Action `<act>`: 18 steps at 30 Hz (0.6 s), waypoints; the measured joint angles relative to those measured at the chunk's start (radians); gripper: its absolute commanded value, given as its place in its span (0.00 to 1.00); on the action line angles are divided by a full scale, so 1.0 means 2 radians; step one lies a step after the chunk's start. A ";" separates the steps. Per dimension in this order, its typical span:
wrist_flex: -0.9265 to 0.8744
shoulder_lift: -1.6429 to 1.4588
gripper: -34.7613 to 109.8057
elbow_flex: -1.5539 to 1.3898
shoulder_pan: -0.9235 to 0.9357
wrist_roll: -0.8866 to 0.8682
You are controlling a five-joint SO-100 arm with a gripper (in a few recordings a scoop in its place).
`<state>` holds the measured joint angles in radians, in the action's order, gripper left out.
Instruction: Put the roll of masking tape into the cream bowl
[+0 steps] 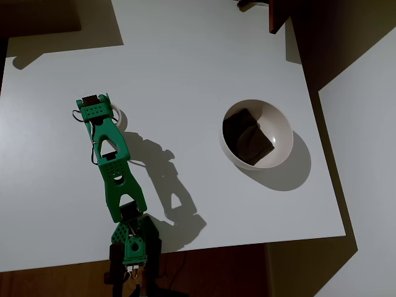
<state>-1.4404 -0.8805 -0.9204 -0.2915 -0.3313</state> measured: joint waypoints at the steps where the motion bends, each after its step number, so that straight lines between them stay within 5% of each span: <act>1: 0.001 0.000 0.18 0.000 -0.002 0.000; 18: -0.065 -0.170 0.18 -0.001 -0.023 -0.006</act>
<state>-1.5708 -1.2210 -0.9219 -0.3375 -0.3436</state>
